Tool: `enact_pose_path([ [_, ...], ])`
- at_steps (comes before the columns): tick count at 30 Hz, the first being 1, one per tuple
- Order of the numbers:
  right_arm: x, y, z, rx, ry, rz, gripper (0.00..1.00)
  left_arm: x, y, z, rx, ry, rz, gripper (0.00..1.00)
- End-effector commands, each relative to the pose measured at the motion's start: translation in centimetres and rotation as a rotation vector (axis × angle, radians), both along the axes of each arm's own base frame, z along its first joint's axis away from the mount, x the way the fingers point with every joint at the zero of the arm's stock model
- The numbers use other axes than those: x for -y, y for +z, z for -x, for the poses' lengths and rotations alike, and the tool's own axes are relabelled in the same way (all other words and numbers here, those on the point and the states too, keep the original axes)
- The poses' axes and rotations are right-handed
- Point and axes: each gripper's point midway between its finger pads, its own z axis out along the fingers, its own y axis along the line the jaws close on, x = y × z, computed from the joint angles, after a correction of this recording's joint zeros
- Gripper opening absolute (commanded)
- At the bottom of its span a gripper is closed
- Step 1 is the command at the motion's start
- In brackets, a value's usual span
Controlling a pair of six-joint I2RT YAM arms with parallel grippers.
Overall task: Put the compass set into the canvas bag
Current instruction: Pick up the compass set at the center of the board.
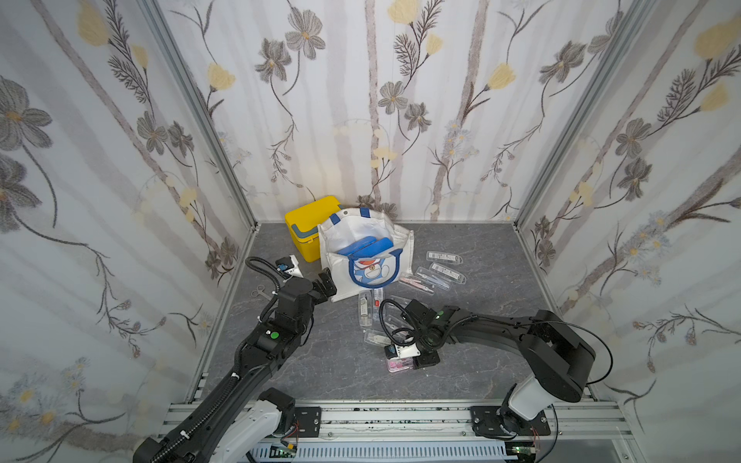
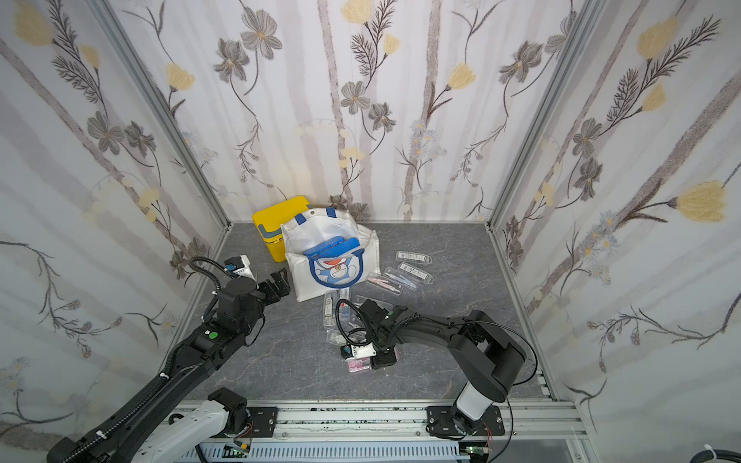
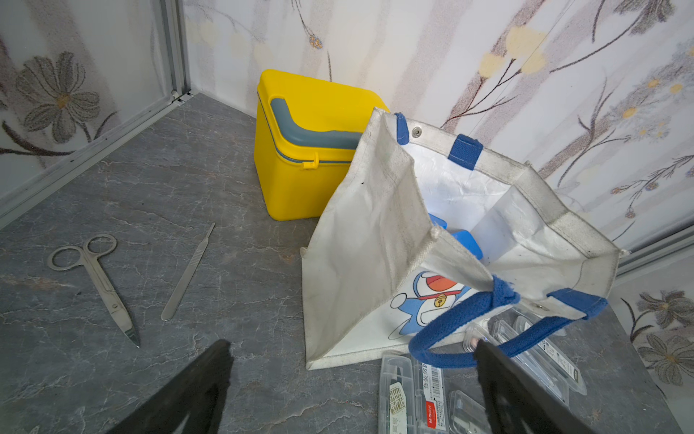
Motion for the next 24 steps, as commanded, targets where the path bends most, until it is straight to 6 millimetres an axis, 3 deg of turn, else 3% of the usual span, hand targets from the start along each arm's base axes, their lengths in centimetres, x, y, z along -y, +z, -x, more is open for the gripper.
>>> enact_pose_path([
  [1,0.9,-0.8,-0.1,0.023,-0.003,0.044,0.53,-0.1,0.6,-0.2,0.030,0.011,0.026,1.00],
  [8,-0.4,0.5,-0.4,0.043,0.014,-0.042,0.51,-0.1,0.5,0.0,0.028,0.012,0.031,1.00],
  [17,-2.4,4.4,-1.2,0.108,0.054,-0.176,0.50,-0.4,0.5,0.3,0.033,0.022,0.037,1.00],
  [24,-4.4,8.9,-4.1,0.203,0.077,-0.285,0.50,-0.8,0.8,0.5,0.043,0.034,0.038,1.00],
])
